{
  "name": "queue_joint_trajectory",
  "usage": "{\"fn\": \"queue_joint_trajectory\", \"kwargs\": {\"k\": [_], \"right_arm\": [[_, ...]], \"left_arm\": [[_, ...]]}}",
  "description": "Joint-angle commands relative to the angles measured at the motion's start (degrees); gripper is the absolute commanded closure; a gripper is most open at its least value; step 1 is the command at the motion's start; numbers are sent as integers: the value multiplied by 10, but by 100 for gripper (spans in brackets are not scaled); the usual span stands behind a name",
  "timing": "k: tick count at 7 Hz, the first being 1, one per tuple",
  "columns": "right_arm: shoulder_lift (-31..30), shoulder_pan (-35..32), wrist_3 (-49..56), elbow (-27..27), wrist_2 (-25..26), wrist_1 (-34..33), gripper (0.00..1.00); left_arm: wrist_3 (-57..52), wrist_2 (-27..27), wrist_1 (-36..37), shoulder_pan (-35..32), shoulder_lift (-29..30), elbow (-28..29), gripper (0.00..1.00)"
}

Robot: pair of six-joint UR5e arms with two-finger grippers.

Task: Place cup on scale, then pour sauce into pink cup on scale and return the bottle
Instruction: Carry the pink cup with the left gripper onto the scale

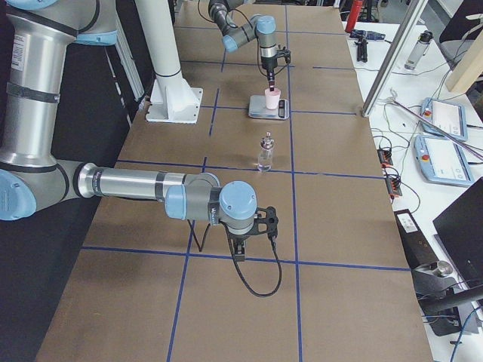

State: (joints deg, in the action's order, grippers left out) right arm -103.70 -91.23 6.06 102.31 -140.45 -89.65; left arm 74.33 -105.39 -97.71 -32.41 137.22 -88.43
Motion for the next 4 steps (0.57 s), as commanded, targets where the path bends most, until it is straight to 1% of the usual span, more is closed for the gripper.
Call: {"fn": "queue_joint_trajectory", "kwargs": {"k": [1,2,3,4], "right_arm": [[0,0,0,0,0,0,0],[0,0,0,0,0,0,0],[-1,0,0,0,0,-1,0],[-1,0,0,0,0,-1,0]], "left_arm": [[-2,0,0,1,-24,-37,97],[-3,1,1,0,-36,-52,94],[-3,2,1,1,-37,-52,88],[-3,2,1,1,-37,-52,80]]}}
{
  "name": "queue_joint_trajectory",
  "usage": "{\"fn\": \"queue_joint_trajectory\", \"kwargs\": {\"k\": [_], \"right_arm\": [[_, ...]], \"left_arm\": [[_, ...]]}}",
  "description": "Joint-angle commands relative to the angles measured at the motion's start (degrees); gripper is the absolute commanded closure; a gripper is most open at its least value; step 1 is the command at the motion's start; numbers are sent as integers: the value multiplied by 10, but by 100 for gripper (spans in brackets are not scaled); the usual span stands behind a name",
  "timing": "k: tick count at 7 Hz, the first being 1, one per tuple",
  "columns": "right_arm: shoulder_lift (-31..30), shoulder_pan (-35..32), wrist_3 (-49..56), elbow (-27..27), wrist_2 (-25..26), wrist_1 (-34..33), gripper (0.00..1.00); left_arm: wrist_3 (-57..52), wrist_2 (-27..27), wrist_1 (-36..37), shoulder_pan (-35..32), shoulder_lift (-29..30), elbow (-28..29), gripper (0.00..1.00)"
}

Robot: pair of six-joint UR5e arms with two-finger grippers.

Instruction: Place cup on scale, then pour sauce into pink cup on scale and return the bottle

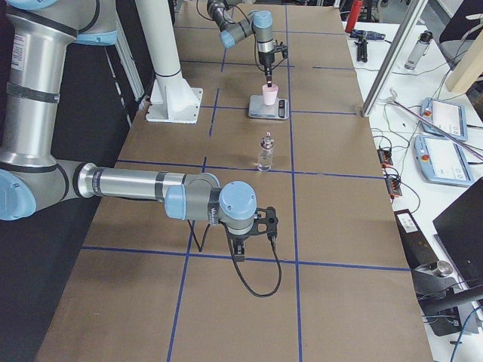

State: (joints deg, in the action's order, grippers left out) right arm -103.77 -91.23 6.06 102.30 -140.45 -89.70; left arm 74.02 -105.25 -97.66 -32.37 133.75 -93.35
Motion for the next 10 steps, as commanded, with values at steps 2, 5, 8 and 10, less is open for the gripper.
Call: {"fn": "queue_joint_trajectory", "kwargs": {"k": [2,5,8,10], "right_arm": [[0,0,0,0,0,0,0],[1,0,0,1,1,1,0],[60,0,-1,5,3,1,0],[79,-2,-30,17,-1,50,0]], "left_arm": [[1,0,1,4,-2,-3,75],[-53,-1,4,2,-6,-21,0],[-235,-34,86,-71,-84,-159,0],[-440,-92,88,-192,-193,-211,0]]}}
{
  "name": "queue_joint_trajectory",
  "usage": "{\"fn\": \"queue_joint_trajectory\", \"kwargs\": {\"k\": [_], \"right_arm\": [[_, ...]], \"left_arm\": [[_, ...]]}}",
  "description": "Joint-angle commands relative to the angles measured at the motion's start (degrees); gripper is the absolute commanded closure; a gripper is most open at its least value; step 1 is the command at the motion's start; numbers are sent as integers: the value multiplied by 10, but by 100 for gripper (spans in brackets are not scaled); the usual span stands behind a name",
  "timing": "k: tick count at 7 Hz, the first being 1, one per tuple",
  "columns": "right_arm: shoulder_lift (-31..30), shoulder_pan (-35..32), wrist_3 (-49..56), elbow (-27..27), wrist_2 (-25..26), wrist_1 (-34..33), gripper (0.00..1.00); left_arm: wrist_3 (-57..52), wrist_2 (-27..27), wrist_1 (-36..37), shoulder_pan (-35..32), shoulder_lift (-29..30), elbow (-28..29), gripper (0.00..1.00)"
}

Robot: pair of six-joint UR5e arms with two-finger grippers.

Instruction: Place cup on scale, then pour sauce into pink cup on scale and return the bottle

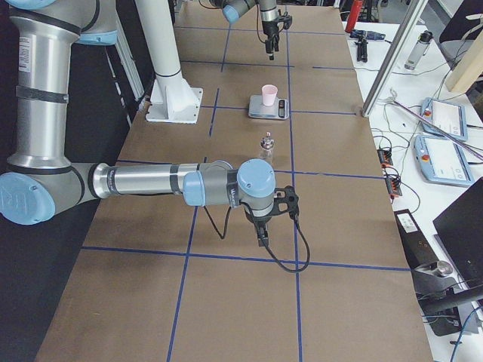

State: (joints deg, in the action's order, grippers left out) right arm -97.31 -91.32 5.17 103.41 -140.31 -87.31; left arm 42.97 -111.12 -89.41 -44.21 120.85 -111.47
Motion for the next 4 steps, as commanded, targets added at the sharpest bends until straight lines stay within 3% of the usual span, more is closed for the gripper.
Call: {"fn": "queue_joint_trajectory", "kwargs": {"k": [1,2,3,4], "right_arm": [[6,0,-43,11,-8,28,0],[-3,0,-52,36,-16,57,0],[-13,0,-126,68,-16,81,0],[-20,7,-213,105,-15,108,0]], "left_arm": [[-272,-56,6,-164,-115,-23,0],[-404,-85,6,-263,-153,6,0],[-421,-125,0,-339,-195,53,0],[-427,-126,-23,-385,-219,102,0]]}}
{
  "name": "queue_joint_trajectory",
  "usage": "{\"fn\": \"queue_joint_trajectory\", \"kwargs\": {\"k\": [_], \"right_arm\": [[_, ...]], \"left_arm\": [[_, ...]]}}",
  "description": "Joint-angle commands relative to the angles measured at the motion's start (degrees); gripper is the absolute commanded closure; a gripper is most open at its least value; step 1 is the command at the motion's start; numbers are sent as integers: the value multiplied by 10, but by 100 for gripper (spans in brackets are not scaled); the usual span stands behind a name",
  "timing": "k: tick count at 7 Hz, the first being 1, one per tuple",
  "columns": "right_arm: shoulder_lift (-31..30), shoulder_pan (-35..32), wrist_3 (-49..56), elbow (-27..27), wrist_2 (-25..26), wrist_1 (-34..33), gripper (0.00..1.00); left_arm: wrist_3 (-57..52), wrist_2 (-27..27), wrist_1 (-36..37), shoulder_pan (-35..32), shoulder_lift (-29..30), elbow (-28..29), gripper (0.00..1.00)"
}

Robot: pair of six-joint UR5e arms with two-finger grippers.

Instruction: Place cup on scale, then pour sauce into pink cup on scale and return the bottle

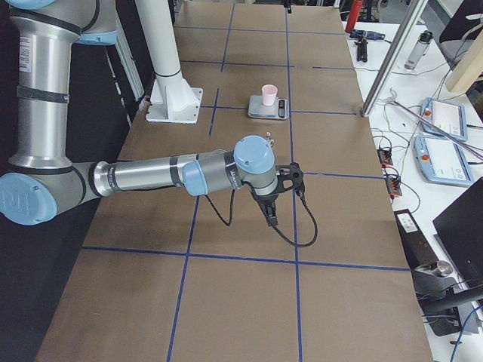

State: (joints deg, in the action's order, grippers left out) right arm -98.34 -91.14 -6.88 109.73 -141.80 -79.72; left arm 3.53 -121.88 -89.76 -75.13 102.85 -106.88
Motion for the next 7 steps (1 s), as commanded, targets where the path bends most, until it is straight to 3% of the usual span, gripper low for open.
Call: {"fn": "queue_joint_trajectory", "kwargs": {"k": [1,3,4,6,7], "right_arm": [[-18,37,-165,82,7,39,0],[-35,129,-256,176,86,43,0],[-35,146,-262,192,93,43,0],[-52,165,-256,185,96,186,0],[-64,165,-255,185,107,209,0]], "left_arm": [[-42,-21,-43,-131,-43,107,0],[-175,-23,-49,-203,-47,149,0],[-180,-29,-49,-208,-49,154,0],[-180,-30,-47,-209,-49,153,0],[-180,-30,-48,-209,-48,154,0]]}}
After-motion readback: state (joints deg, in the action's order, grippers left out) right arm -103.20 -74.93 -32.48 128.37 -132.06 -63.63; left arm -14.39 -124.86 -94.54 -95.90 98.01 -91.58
